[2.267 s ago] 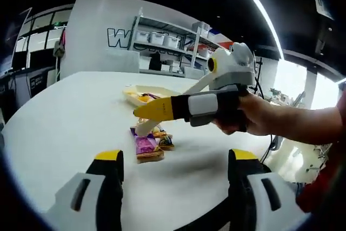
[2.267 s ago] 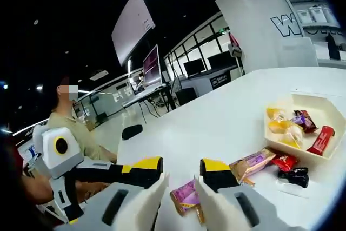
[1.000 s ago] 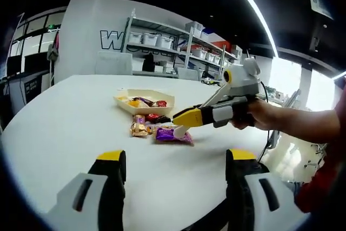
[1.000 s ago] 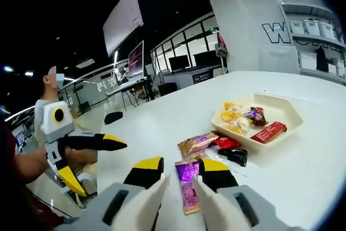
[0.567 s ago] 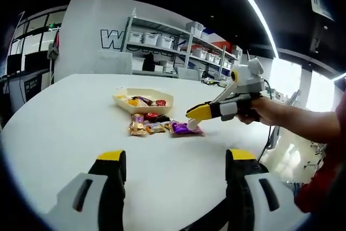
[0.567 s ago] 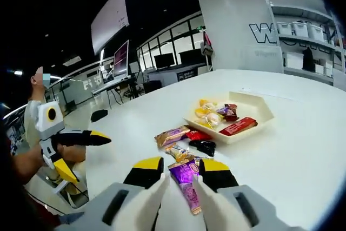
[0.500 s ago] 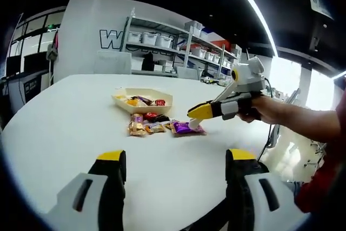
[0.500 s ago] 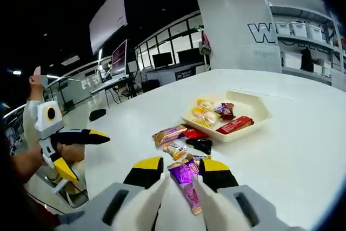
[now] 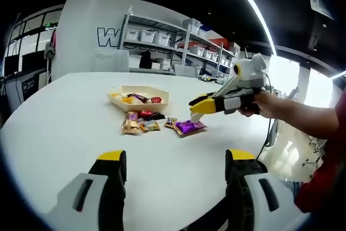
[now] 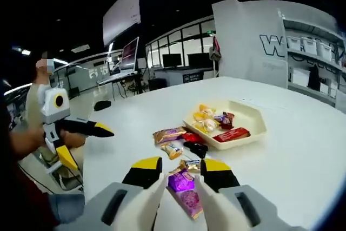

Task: Place the target food into the container with the food tongs after gripping and lifting it, then release it inside without dropping or visibly crushing the food.

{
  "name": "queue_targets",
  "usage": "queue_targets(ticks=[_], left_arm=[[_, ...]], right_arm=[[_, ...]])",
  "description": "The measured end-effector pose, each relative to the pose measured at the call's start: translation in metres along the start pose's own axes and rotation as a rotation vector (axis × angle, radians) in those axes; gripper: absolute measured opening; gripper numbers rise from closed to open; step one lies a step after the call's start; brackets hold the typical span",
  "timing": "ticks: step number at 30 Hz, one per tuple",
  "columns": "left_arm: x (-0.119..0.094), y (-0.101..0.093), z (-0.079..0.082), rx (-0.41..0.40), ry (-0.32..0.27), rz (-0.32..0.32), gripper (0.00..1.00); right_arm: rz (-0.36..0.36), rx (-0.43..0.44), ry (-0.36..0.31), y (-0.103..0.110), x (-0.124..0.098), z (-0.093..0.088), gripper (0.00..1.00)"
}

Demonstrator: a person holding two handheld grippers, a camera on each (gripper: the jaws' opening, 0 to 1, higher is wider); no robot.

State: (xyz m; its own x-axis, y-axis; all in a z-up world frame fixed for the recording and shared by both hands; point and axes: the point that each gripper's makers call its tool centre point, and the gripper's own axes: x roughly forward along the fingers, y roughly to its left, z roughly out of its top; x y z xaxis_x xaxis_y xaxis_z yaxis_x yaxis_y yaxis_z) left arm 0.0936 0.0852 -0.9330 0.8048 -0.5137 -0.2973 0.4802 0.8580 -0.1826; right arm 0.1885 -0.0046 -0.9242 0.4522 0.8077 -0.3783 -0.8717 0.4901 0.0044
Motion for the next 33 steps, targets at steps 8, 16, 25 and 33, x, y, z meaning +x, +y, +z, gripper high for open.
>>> queue_targets(ticks=[8,16,25,33], left_arm=[[-0.006,0.006,0.001,0.003,0.002,0.019,0.72],[0.001,0.001,-0.003,0.006,0.016,0.003,0.72],[0.001,-0.006,0.000,0.018,0.013,-0.014,0.71],[-0.006,0.003,-0.002,0.006,0.014,0.006,0.71]], right_arm=[[-0.020,0.136,0.062,-0.015,0.004,-0.016,0.24],[0.013,0.259,-0.015,0.000,-0.010,-0.011,0.25],[0.090,-0.029,0.030,0.016,-0.001,-0.016,0.26],[0.100,-0.100,0.060,0.019,0.006,-0.030,0.27]])
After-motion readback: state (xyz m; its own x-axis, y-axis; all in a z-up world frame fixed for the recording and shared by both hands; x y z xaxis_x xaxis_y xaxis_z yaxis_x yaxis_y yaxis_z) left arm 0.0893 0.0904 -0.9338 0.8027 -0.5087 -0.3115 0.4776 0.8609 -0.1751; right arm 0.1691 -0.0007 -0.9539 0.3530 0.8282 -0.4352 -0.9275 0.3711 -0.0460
